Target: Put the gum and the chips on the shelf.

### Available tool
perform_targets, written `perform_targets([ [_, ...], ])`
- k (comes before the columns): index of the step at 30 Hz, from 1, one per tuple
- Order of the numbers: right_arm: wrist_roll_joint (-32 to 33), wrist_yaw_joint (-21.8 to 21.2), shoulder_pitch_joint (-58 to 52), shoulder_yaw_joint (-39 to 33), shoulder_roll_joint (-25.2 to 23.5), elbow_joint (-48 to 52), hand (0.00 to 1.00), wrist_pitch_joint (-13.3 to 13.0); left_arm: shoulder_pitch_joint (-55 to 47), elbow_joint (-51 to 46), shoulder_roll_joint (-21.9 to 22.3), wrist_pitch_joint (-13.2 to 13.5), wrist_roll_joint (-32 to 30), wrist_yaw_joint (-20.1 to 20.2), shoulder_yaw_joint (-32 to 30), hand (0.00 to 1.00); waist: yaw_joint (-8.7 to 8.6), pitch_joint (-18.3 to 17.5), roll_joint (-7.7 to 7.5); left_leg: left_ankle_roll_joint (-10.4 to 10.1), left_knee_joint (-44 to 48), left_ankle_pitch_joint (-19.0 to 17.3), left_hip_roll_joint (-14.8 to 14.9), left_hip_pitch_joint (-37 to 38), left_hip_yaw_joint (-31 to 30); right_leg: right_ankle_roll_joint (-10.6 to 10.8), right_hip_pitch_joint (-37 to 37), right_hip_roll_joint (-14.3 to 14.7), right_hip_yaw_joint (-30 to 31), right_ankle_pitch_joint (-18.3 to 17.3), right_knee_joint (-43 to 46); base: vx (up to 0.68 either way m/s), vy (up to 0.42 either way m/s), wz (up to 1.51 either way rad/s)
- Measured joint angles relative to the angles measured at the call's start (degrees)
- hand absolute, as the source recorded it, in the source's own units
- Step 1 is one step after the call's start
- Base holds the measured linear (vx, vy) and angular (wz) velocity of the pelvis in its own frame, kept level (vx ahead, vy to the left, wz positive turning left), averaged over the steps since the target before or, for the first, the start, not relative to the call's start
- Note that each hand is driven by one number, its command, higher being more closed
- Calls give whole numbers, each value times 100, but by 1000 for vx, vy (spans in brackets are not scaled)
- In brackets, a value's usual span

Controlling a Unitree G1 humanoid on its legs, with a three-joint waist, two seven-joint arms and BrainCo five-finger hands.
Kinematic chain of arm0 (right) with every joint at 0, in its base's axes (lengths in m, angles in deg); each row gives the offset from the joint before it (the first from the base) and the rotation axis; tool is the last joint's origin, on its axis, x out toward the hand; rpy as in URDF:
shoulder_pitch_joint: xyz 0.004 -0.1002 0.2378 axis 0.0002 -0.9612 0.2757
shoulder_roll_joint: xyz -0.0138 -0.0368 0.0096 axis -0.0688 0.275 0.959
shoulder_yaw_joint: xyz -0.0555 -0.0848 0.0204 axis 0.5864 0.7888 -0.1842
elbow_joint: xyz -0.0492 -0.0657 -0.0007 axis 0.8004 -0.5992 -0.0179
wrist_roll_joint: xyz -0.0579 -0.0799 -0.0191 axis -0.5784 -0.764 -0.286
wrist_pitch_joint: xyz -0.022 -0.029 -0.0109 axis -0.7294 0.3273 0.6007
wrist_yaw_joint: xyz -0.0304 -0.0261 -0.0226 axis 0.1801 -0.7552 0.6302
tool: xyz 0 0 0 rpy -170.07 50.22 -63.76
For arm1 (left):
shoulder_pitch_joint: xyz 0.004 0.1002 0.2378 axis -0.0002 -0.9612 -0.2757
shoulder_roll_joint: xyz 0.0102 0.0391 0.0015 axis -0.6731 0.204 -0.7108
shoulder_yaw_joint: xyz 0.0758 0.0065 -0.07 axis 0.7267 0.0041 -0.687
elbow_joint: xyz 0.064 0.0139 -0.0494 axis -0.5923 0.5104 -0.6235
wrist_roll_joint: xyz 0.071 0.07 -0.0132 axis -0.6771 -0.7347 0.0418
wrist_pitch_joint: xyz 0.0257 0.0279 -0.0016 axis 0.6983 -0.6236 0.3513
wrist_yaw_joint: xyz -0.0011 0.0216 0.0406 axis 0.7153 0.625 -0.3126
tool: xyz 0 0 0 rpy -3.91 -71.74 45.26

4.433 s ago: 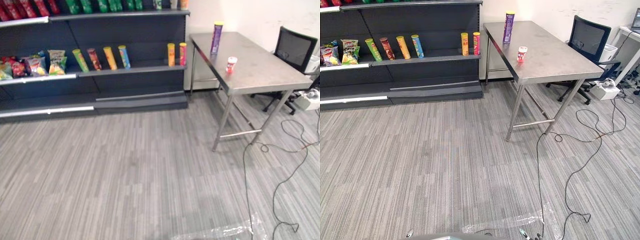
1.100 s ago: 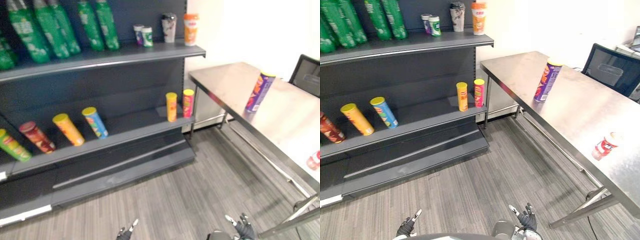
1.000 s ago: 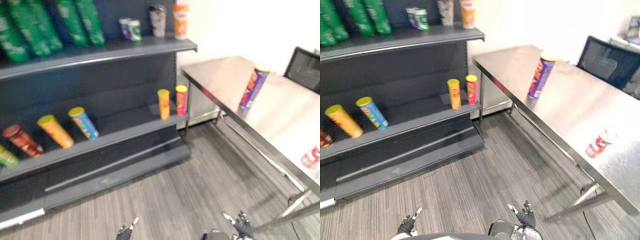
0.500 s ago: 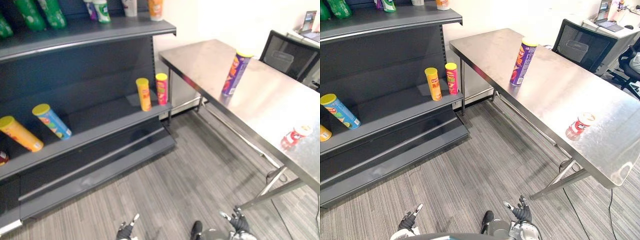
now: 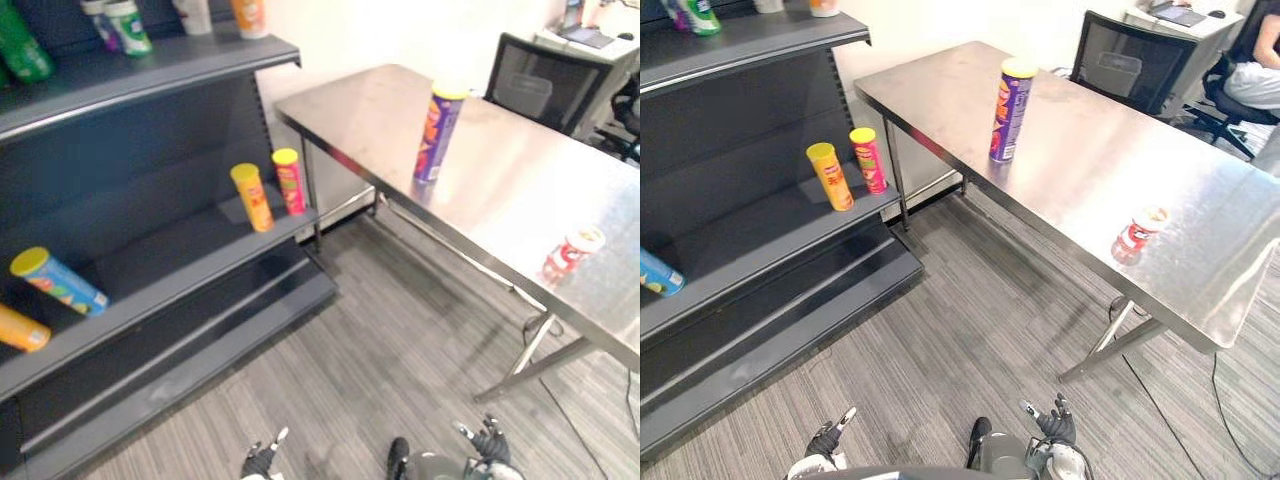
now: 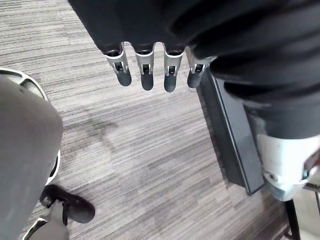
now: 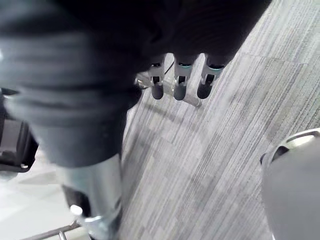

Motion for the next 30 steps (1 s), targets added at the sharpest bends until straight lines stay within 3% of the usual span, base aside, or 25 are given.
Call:
perform_targets([
  [4,0,6,-62,-293,-42,-9,0,0,-5,-46,15,-33,-3,99,-165,0,-27,-5,-51,-165,965,-46,196,-122,133,5,-51,36,212,-446,318,49,-100,-43],
  [6,-4,5,-144,-472,-36,26,0,-19,-83,-117,74,-53,55,107,-531,0,-132,-33,19,-200,2657,106,753,-642,62,-48,43,204,329,-681,424,98,-127,-60],
  [7,-5,12,-174,-491,-33,40,0,-20,-138,-178,115,-51,78,112,-603,0,-146,-66,60,-103,3035,246,913,-787,4,-80,63,284,372,-703,423,140,-111,-66],
  [8,-7,9,-314,-509,-12,47,0,-13,-194,-240,206,-41,107,156,-763,0,-148,-121,116,245,3694,680,1120,-1083,-217,-152,121,411,447,-768,416,188,-113,-70],
  [9,-9,6,-453,-509,14,49,0,-8,-246,-284,223,-18,175,195,-862,0,-143,-186,132,445,4188,1328,1229,-1371,-459,-209,174,509,569,-830,400,206,-109,-70],
  [10,-10,5,-535,-504,-4,49,0,-1,-283,-284,223,-6,263,217,-908,0,-133,-239,101,466,4402,1729,1261,-1524,-568,-245,199,539,688,-858,382,249,-72,-76],
  [11,-15,5,-618,-512,-18,49,0,11,-321,-293,223,6,329,236,-1014,0,-140,-247,49,303,4741,1597,1273,-1778,-758,-246,279,627,982,-856,353,281,-39,-91],
  [12,-17,3,-611,-571,-17,23,0,25,-314,-305,248,5,372,256,-1104,0,-141,-258,62,282,4751,942,1198,-1910,-873,-277,395,676,1248,-827,279,283,-20,-99],
  [14,-15,-2,-598,-664,-31,-5,0,29,-341,-322,243,22,473,316,-1069,0,-125,-261,25,271,4252,417,1009,-1941,-873,-260,679,664,1614,-816,141,240,-1,-100],
  [16,-6,-8,-531,-658,-37,15,0,29,-408,-424,263,81,479,375,-1059,0,-121,-272,17,221,3407,213,849,-2070,-1067,-150,832,677,1998,-903,29,250,90,-109],
  [18,2,-10,-390,-659,-39,26,0,28,-430,-501,267,78,477,390,-1067,0,-90,-278,7,187,2136,219,600,-2322,-1762,-87,858,673,2575,-994,7,252,189,-128],
  [23,7,-126,-481,-655,-36,36,0,24,-469,-503,331,128,489,374,-1072,0,18,-340,-1,11,546,369,373,-2301,-2807,161,976,544,3525,-1412,331,309,314,-109],
  [25,4,-134,-554,-666,-36,-1,0,42,-540,-505,381,211,467,270,-1082,0,33,-510,96,-422,369,837,322,-2186,-2875,347,945,473,3810,-1688,647,348,423,-86],
  [26,2,-158,-599,-677,-157,-2,0,47,-580,-488,278,237,333,172,-1020,0,-5,-676,-81,-274,446,720,168,-2163,-2629,502,919,252,3717,-1608,595,314,390,-81],
  [27,2,-202,-644,-693,-226,-6,0,47,-574,-449,209,239,231,112,-941,0,13,-718,-156,-215,492,658,90,-2087,-2447,625,945,101,3689,-1505,487,280,373,-61],
  [29,3,-244,-643,-780,-354,-18,0,44,-530,-381,110,183,145,52,-877,0,12,-805,-263,-78,540,568,-38,-2054,-2234,750,979,-122,3658,-1246,222,218,330,-53],
  [30,7,-246,-624,-873,-386,-41,0,19,-482,-288,82,167,75,29,-779,0,9,-828,-239,-15,478,533,-59,-2000,-2158,780,980,-181,3565,-986,79,161,288,-43],
])
